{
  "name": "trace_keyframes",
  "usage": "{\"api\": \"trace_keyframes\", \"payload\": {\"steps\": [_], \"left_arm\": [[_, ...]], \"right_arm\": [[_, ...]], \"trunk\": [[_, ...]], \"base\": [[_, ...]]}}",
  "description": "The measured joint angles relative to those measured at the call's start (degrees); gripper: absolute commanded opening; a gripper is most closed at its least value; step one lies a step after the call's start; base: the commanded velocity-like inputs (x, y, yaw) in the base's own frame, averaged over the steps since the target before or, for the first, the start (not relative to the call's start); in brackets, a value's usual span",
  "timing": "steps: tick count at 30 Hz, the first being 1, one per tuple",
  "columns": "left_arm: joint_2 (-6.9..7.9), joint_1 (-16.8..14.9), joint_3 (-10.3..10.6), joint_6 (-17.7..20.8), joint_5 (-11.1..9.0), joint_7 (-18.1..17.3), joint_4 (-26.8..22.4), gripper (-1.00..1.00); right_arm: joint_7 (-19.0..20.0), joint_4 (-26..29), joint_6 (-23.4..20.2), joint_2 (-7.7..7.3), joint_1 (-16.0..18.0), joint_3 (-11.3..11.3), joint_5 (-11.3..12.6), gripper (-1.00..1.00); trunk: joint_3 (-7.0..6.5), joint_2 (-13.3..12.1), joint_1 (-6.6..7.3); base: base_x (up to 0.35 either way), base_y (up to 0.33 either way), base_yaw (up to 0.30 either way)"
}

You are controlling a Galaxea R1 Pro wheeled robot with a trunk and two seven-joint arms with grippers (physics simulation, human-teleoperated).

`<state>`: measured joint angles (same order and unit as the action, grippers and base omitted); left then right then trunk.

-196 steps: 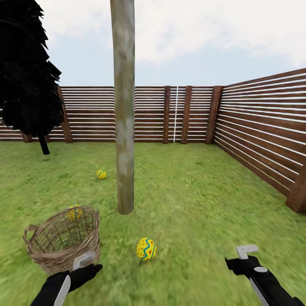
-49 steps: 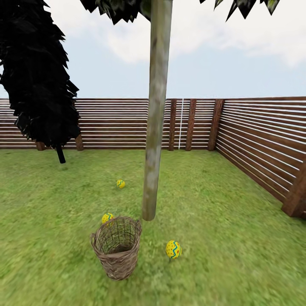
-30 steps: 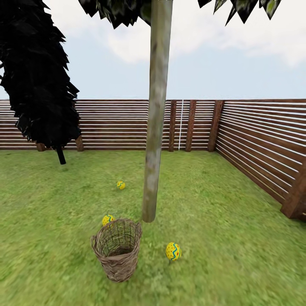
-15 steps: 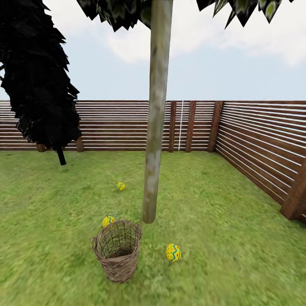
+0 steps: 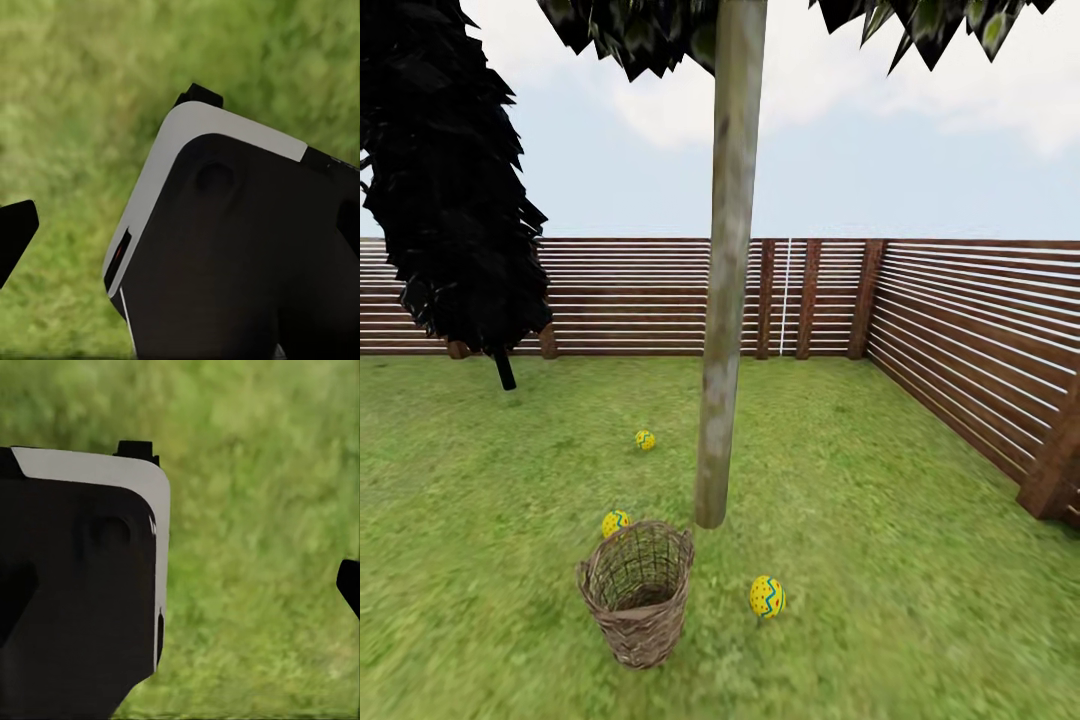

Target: Take the three Easter eggs out of the wicker basket on the lawn in the garden, then place them on the lawn next to a single tree (choose any tree) so that all three eggs are next to the same tree and none are left in the basket.

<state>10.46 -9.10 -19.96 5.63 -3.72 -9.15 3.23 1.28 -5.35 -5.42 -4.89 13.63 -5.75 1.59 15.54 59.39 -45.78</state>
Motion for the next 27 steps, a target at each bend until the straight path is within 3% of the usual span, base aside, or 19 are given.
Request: {"api": "trace_keyframes", "payload": {"steps": [6, 27], "left_arm": [[-0.37, 2.8, -0.1, -1.2, -0.1, -0.2, 0.0, 1.0], [-3.26, 6.8, -0.3, -3.0, -0.4, 0.2, 0.0, 1.0]], "right_arm": [[0.0, 0.0, 2.8, 0.0, -3.7, 0.0, 0.0, 1.0], [-0.4, 0.0, 5.0, 0.25, -8.0, 0.0, 0.0, 1.0]], "trunk": [[-1.07, -2.4, 1.32], [-4.86, -10.8, 5.93]], "base": [[0.0, 0.0, 0.0], [0.0, 0.0, 0.0]]}}
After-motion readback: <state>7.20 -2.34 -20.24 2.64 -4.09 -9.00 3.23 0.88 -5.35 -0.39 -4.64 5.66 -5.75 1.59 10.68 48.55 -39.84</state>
